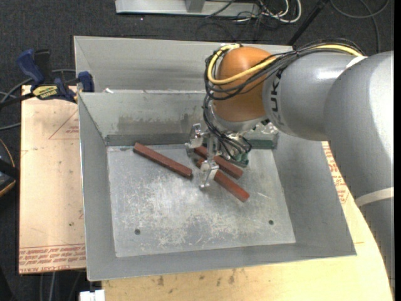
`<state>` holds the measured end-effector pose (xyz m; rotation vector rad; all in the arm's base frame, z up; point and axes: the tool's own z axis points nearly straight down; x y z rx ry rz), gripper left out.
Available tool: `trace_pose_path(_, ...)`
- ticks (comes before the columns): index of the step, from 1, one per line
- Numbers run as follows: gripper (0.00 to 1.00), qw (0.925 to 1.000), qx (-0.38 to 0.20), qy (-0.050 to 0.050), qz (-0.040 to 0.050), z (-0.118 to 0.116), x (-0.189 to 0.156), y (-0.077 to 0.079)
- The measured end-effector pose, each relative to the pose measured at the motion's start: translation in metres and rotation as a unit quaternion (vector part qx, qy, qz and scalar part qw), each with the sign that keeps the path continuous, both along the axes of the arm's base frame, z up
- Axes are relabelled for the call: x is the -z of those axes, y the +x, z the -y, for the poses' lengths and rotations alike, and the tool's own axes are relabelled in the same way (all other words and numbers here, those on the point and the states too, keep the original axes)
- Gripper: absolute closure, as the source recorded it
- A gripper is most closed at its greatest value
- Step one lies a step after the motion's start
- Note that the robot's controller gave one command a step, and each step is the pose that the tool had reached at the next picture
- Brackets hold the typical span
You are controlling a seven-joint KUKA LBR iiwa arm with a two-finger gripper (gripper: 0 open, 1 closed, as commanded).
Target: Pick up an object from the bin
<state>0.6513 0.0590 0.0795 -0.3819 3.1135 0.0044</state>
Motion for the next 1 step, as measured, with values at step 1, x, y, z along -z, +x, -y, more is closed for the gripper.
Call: trace_pose_path(1, 1.0, 0.998, 0.063, 0.0, 0.0033, -0.038, 0.0009, -0.0236)
